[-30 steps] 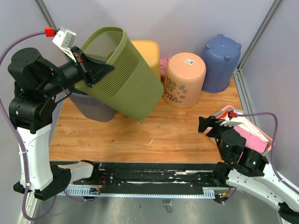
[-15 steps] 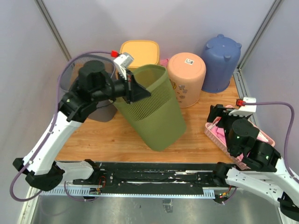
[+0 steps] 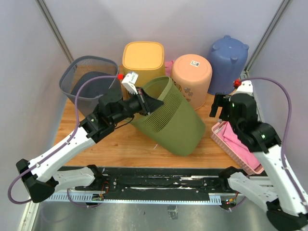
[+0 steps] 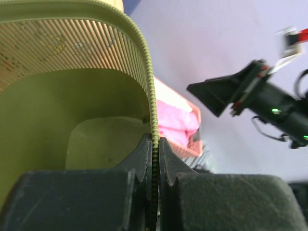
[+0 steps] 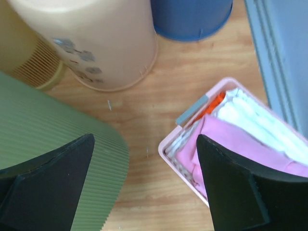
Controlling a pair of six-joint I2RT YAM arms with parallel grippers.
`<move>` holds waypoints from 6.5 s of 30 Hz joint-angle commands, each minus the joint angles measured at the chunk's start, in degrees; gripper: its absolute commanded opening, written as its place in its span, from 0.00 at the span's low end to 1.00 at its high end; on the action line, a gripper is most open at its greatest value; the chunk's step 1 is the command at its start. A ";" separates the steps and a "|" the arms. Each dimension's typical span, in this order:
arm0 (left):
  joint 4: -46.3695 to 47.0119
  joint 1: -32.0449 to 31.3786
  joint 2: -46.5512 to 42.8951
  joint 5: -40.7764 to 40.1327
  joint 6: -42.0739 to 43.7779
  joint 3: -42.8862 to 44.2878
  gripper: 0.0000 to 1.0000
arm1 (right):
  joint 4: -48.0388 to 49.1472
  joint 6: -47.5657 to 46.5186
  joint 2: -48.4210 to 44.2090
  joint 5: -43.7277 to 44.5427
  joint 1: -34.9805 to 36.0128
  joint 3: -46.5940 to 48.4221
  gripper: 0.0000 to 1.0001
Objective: Turn the large container upside down
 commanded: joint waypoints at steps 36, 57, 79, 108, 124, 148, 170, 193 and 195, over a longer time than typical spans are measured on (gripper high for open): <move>-14.62 -0.81 -5.94 -15.82 0.65 -7.67 0.71 | 5.28 18.57 -7.00 -75.87 -34.31 -24.52 0.84; -31.48 -0.74 -9.97 -27.63 1.22 -4.44 0.62 | 11.73 21.05 -7.15 -77.59 -34.31 -28.46 0.27; -28.19 -0.27 -10.99 -29.42 -0.14 -13.33 0.18 | 11.79 20.60 -9.51 -78.17 -34.31 -23.33 0.00; -0.98 0.77 4.52 -14.68 -0.70 -16.50 0.27 | 32.94 22.29 8.48 -64.66 -10.20 -5.00 0.07; -33.54 6.67 3.31 -30.06 16.58 21.72 0.85 | 13.82 -0.19 2.46 -51.65 -10.15 1.36 0.55; -34.03 23.10 12.40 -28.07 24.55 17.25 0.37 | 10.26 -1.69 2.43 -47.64 -10.23 -3.95 0.56; -43.96 23.07 -8.22 -1.22 9.86 21.81 0.00 | 12.20 -1.56 3.24 -49.78 -10.23 -3.88 0.56; -40.56 25.78 -13.85 -14.88 7.53 -2.87 0.00 | 14.59 -3.10 9.30 -50.70 7.41 -0.52 0.64; -41.07 26.13 -13.61 -17.61 8.63 -3.25 0.01 | 11.45 -3.66 9.63 -44.37 7.42 -1.12 0.64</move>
